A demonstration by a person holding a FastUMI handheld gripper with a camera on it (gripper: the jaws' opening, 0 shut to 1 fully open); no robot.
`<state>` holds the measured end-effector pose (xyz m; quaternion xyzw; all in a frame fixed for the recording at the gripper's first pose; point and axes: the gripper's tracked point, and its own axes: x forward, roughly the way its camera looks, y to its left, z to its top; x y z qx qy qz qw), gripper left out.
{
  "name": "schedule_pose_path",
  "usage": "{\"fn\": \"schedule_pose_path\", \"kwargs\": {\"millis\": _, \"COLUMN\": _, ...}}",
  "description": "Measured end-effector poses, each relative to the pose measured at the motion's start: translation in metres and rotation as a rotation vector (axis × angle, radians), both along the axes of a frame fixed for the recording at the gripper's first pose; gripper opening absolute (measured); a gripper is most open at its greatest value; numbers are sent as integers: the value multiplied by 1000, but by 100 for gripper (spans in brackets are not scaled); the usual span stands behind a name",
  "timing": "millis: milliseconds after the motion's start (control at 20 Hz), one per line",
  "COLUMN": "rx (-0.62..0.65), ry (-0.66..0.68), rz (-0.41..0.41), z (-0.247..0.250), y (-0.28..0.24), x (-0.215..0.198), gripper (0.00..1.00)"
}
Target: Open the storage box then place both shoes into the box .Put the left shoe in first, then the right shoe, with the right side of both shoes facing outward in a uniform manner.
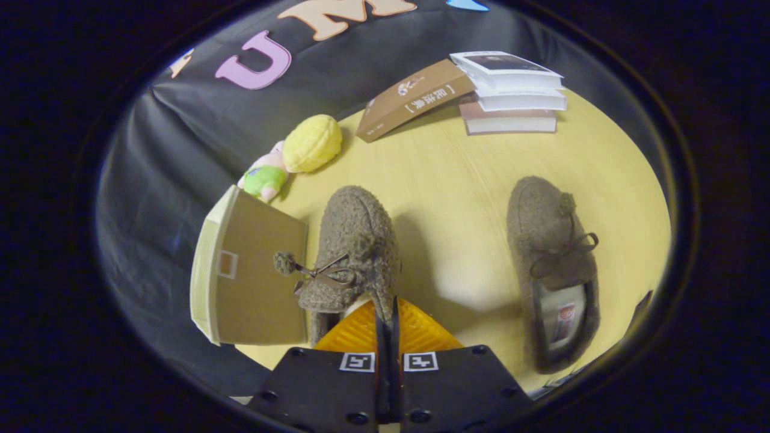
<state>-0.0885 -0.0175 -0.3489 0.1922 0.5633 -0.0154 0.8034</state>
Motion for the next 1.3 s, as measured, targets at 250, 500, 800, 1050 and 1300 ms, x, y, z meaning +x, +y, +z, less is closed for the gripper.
{"fn": "schedule_pose_path", "kwargs": {"millis": 250, "rx": 66, "ry": -69, "rz": -7, "z": 52, "y": 55, "x": 33, "gripper": 4}}
{"fn": "schedule_pose_path", "kwargs": {"millis": 500, "rx": 112, "ry": -128, "rz": 27, "z": 89, "y": 116, "x": 58, "gripper": 4}}
{"fn": "schedule_pose_path", "kwargs": {"millis": 800, "rx": 193, "ry": -135, "rz": 60, "z": 100, "y": 197, "x": 74, "gripper": 4}}
{"fn": "schedule_pose_path", "kwargs": {"millis": 1050, "rx": 185, "ry": -100, "rz": 101, "z": 74, "y": 250, "x": 78, "gripper": 4}}
{"fn": "schedule_pose_path", "kwargs": {"millis": 1300, "rx": 141, "ry": -46, "rz": 110, "z": 40, "y": 277, "x": 78, "gripper": 4}}
